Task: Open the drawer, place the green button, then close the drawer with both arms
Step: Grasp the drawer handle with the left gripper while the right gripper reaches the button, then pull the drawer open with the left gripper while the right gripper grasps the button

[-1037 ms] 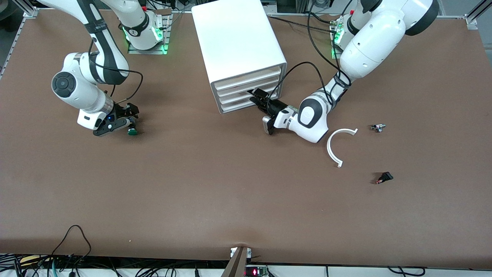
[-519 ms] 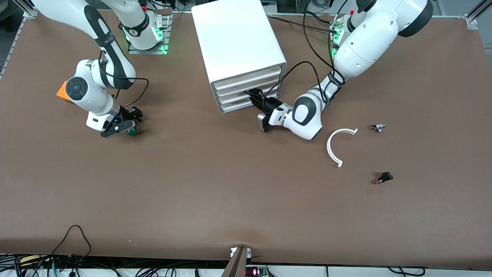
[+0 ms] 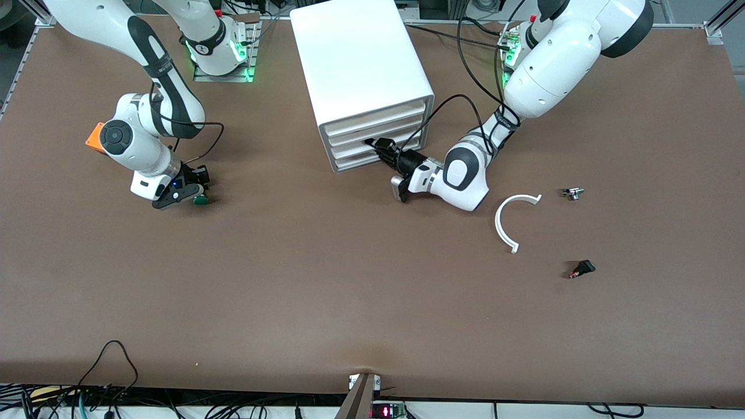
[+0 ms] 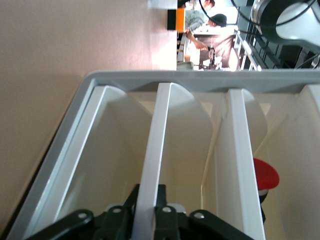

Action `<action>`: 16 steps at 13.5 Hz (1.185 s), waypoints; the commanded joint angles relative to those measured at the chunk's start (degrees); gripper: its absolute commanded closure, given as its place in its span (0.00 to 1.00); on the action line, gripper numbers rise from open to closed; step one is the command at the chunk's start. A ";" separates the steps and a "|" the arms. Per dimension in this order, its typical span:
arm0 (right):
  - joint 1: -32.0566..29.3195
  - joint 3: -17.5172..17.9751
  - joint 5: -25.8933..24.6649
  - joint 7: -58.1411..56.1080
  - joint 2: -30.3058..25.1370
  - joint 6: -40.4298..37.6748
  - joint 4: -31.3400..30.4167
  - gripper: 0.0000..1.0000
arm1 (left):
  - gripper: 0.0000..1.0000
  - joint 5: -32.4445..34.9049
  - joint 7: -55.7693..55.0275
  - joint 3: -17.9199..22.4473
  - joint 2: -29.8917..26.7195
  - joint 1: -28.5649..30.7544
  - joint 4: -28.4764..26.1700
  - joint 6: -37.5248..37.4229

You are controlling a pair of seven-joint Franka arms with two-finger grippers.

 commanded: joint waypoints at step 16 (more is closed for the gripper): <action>0.60 1.12 4.70 -0.62 -1.89 -22.27 19.60 0.85 | 0.96 -15.55 3.51 0.26 -1.18 4.42 -0.18 12.44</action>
